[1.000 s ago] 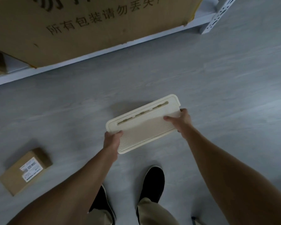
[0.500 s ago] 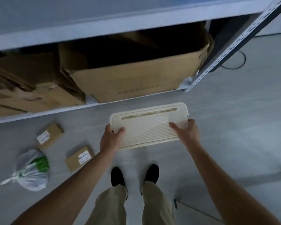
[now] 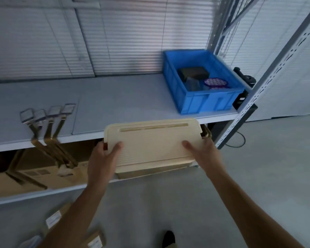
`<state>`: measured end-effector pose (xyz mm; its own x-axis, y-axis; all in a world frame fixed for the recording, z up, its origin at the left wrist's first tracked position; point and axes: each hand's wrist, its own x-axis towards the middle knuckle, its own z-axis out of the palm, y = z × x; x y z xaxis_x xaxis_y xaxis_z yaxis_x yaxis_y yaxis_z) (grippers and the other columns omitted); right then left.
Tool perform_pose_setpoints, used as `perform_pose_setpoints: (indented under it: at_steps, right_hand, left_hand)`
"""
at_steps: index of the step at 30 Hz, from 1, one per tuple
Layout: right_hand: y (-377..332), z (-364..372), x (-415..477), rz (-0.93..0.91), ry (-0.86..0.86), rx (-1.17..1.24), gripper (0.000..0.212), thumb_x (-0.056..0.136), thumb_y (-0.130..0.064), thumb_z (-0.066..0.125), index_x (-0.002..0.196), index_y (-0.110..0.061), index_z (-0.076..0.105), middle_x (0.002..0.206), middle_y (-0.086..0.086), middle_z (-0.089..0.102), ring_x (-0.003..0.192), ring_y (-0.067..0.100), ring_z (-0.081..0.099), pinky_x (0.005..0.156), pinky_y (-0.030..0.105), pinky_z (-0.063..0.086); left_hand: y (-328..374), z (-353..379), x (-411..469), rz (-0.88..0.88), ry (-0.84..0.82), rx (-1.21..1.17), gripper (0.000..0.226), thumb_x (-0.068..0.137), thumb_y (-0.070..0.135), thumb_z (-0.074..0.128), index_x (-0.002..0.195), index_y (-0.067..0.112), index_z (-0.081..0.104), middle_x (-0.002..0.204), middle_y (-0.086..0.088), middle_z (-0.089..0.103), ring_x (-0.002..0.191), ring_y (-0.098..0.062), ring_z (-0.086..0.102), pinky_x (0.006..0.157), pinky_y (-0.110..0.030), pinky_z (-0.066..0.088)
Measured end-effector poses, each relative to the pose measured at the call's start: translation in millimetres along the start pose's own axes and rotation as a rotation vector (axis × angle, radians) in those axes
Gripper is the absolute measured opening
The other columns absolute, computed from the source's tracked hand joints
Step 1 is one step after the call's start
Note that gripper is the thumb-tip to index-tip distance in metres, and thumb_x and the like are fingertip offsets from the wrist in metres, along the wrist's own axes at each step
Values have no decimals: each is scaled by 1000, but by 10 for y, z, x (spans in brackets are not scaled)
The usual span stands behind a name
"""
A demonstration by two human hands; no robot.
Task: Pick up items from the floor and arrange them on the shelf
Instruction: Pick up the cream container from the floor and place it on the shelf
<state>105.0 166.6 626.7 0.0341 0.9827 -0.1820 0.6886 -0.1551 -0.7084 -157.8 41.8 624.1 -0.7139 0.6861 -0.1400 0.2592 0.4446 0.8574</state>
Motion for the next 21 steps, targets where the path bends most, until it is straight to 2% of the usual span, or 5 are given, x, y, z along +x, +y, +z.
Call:
perform_pose_setpoints:
  at_steps: [5, 12, 15, 17, 21]
  right_hand:
    - [-482, 175, 689, -61, -31, 14, 67, 72, -70, 68, 107, -16, 49, 98, -2, 63, 89, 19, 61, 75, 36, 49]
    - [-829, 750, 1927, -10, -174, 42, 81, 61, -66, 72, 121, -16, 53, 110, 5, 69, 100, 29, 66, 85, 40, 54]
    - [-916, 953, 2330, 24, -243, 3, 90, 51, -72, 70, 122, -19, 52, 107, 7, 70, 95, 31, 69, 84, 41, 57]
    - [-943, 1086, 2554, 46, -266, -7, 93, 44, -75, 67, 118, -21, 55, 101, 8, 73, 89, 31, 71, 80, 41, 59]
    - [-976, 1297, 2915, 44, -251, 15, 91, 43, -76, 68, 114, -19, 59, 97, 10, 74, 86, 33, 72, 74, 43, 61]
  left_hand:
    - [333, 151, 772, -38, 19, -90, 54, 85, 48, 64, 125, 13, 56, 114, -5, 63, 95, -22, 59, 57, -24, 39]
    - [417, 592, 2015, -283, -13, -123, 70, 74, 45, 75, 131, 10, 55, 127, -9, 62, 105, -30, 59, 84, -39, 47]
    - [404, 735, 2384, -344, -44, -126, 71, 72, 37, 79, 130, 5, 56, 124, -7, 63, 113, -34, 61, 95, -42, 50]
    - [376, 799, 2567, -351, -55, -100, 77, 63, 38, 81, 130, 5, 58, 124, -11, 65, 112, -33, 63, 97, -44, 51]
    - [362, 860, 2837, -282, -36, -118, 83, 55, 38, 77, 130, 8, 57, 122, -10, 67, 105, -29, 64, 91, -41, 53]
